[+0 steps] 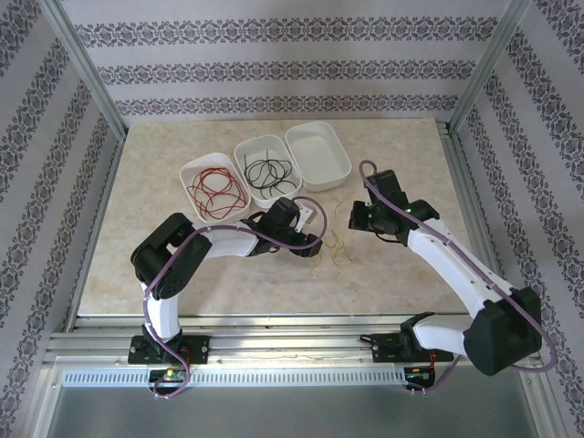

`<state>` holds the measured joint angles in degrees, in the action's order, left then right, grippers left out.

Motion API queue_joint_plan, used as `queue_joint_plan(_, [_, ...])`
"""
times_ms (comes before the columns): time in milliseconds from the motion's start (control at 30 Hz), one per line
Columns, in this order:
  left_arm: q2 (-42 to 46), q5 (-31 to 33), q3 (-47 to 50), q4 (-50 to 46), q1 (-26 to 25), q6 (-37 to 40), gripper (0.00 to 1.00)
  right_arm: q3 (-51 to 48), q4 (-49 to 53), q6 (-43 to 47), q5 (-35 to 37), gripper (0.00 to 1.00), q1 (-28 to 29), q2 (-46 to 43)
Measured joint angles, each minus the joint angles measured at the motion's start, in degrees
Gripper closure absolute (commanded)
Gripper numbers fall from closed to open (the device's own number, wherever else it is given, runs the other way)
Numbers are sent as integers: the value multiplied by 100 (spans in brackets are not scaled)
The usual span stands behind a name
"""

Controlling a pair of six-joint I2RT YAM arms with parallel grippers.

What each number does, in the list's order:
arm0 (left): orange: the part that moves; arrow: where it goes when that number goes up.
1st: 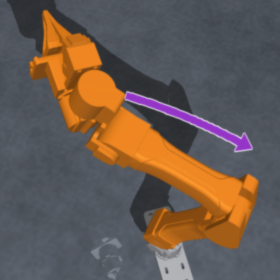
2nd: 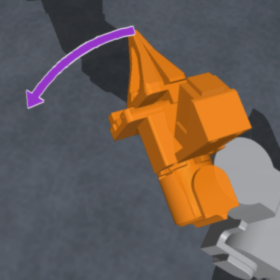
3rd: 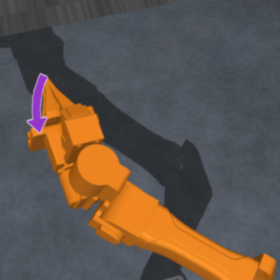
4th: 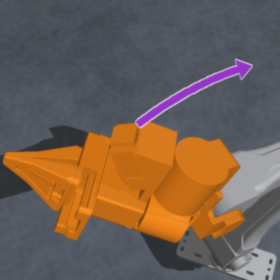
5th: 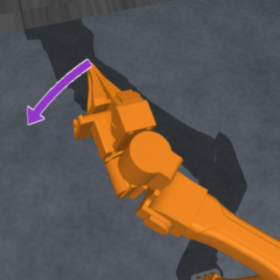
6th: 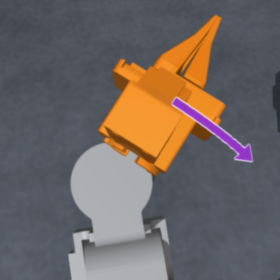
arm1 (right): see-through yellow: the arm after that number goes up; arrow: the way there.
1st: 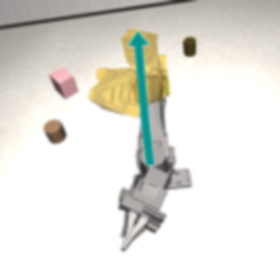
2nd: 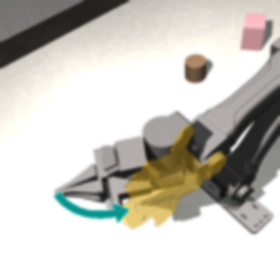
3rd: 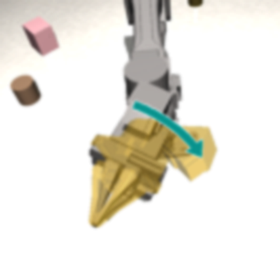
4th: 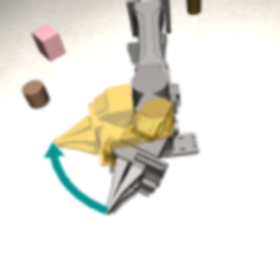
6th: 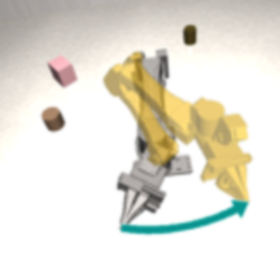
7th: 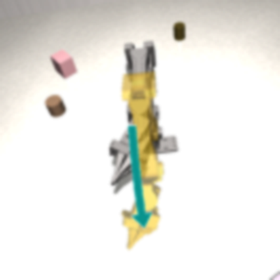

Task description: Untangle the cables

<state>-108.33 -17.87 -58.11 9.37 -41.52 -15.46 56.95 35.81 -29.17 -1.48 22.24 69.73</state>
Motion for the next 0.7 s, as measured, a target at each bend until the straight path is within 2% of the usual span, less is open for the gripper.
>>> queue_joint_plan(233, [0, -87, -4, 192, -4, -48, 28, 684, 306, 350, 87, 100, 0, -332])
queue_joint_plan(533, [-13, -122, -20, 315, -90, -85, 28, 1458, 584, 723, 153, 100, 0, -345])
queue_joint_plan(700, [-240, -129, -170, 350, -151, -90, 28, 2258, 695, 970, 168, 100, 2, -280])
